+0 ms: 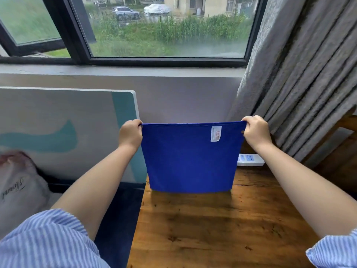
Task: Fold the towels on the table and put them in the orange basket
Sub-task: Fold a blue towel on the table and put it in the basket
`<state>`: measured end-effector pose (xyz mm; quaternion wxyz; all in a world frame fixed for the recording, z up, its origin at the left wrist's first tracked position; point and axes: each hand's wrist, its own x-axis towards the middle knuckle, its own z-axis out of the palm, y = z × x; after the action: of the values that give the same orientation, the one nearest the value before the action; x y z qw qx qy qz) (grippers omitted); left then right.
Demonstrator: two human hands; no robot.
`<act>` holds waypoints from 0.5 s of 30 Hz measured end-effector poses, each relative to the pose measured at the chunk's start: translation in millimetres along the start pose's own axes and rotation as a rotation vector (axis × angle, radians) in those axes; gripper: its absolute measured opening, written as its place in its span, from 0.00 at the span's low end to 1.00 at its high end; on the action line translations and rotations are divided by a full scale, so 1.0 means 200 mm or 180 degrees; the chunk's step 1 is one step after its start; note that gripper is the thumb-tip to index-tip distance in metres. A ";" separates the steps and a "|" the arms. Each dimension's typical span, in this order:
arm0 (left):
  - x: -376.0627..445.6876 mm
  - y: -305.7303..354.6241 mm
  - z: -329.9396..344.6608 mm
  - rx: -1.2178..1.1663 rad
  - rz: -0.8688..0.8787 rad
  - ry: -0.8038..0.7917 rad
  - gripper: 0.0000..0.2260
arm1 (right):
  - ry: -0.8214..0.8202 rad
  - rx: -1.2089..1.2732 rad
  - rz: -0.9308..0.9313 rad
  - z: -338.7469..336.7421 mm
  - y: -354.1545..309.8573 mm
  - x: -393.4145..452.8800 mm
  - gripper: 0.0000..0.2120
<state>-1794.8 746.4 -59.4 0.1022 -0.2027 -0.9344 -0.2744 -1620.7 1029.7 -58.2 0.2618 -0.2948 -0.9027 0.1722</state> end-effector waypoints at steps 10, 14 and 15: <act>-0.13 -0.21 0.09 0.0624 0.0671 -0.0719 0.11 | -0.0359 -0.0112 -0.0648 0.06 0.17 -0.17 0.10; -0.31 -0.33 0.20 0.1330 0.1110 -0.1815 0.12 | -0.1164 -0.0366 -0.0583 0.16 0.34 -0.42 0.11; -0.36 -0.35 0.24 0.1476 0.1178 -0.2024 0.12 | -0.1397 -0.0424 -0.0525 0.20 0.37 -0.49 0.12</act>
<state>-1763.6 695.7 -153.9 -0.1003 -0.4130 -0.9042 0.0418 -1543.3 1019.9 -160.7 0.0525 -0.1922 -0.9684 0.1502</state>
